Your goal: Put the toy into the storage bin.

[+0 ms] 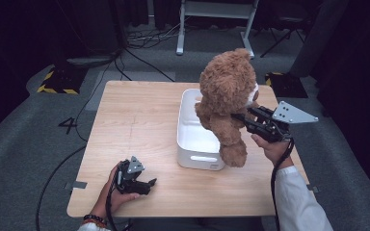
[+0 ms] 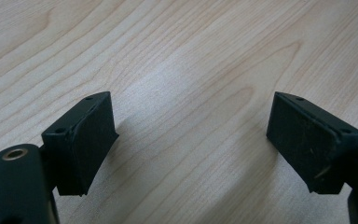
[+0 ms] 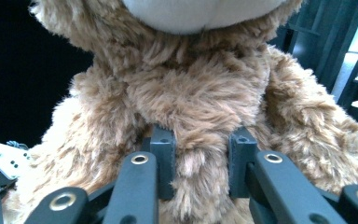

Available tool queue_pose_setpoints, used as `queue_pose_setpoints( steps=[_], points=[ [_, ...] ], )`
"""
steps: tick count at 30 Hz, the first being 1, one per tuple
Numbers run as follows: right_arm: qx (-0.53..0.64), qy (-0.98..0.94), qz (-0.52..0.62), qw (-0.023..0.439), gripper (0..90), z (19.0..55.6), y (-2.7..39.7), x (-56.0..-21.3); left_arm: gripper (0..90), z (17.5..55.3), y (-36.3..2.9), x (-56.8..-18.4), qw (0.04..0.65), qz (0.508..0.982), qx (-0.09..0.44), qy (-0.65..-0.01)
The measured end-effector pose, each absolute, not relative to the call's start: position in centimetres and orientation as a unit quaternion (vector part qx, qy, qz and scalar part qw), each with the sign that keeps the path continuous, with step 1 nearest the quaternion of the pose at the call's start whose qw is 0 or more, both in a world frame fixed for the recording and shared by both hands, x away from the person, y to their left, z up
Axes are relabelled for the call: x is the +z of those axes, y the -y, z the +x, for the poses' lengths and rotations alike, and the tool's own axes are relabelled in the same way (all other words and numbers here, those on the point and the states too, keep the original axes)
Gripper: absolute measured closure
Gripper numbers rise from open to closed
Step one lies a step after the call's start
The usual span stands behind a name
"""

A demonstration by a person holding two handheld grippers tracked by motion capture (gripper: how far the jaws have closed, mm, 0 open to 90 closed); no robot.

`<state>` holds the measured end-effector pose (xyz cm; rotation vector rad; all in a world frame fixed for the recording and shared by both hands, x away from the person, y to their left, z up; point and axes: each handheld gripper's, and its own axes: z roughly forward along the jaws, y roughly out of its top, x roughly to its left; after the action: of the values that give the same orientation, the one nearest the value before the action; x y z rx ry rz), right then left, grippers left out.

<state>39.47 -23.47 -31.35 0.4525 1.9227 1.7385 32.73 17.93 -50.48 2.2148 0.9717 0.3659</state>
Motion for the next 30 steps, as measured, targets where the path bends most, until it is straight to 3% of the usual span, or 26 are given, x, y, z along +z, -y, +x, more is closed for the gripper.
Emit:
queue_pose_setpoints(
  steps=[30],
  points=[
    [0.626, -0.730, 0.154, 0.227, 70.3, 41.0, 19.5, -33.3, 15.9, 32.7, -17.9, -50.5, 0.341, 0.851, 0.141, -0.373]
  ],
)
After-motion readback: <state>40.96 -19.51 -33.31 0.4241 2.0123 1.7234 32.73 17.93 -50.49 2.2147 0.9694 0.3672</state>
